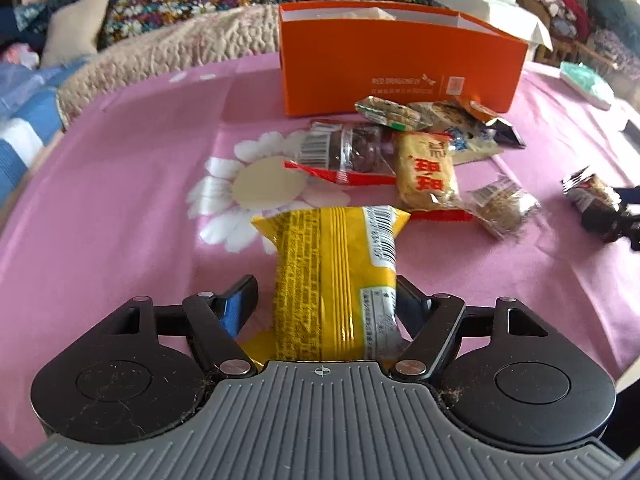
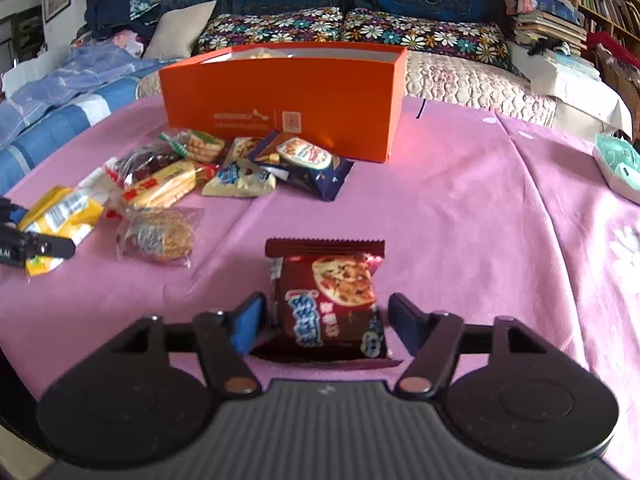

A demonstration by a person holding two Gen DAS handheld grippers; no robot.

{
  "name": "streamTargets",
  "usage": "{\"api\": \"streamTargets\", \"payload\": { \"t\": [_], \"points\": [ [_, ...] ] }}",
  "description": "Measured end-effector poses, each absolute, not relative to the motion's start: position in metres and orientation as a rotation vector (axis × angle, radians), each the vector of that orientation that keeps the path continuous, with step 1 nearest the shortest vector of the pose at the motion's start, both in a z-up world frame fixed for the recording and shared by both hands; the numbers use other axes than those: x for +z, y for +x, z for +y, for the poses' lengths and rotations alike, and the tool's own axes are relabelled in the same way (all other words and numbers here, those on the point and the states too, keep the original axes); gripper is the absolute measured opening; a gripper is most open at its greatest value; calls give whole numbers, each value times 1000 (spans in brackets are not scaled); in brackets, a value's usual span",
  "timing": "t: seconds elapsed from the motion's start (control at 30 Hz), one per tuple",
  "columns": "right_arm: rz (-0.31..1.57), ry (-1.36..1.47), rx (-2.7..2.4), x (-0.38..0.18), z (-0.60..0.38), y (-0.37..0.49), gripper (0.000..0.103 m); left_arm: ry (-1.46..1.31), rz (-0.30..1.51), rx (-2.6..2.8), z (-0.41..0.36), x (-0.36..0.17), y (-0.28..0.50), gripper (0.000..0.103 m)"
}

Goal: Organize snacks
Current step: 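Grasp the yellow wafer packet with the left tool while the right tool grasps the cookie packet, then carry both packets into the orange box and open both tools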

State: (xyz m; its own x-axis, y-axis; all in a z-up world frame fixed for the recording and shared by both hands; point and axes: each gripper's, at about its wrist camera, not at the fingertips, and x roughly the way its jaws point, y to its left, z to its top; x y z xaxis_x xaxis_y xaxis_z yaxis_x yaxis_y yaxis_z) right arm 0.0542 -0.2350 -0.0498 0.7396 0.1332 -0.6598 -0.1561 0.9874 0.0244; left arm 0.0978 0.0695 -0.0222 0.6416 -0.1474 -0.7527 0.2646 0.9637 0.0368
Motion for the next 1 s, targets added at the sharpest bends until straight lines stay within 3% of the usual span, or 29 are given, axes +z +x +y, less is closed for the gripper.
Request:
{"api": "streamTargets", "payload": {
  "t": [0.13,0.17,0.2,0.27,0.3,0.7,1.0],
  "points": [
    [723,-21,164,-48,-234,61,72,150,848,-245,67,-25,101,47],
    [734,-26,167,-50,-233,62,73,145,847,-248,67,-25,102,42],
    [730,-49,168,-51,-230,61,68,128,844,-255,69,-25,102,21],
    [720,-68,184,-50,-228,57,49,90,843,-260,75,-22,102,13],
    [723,-68,183,-49,-229,56,49,66,847,-261,78,-21,104,11],
    [612,129,192,-11,-241,69,49,6,743,-256,64,27,115,10],
    [457,112,182,59,-228,179,49,2,621,-271,24,106,228,10]
  ]
}}
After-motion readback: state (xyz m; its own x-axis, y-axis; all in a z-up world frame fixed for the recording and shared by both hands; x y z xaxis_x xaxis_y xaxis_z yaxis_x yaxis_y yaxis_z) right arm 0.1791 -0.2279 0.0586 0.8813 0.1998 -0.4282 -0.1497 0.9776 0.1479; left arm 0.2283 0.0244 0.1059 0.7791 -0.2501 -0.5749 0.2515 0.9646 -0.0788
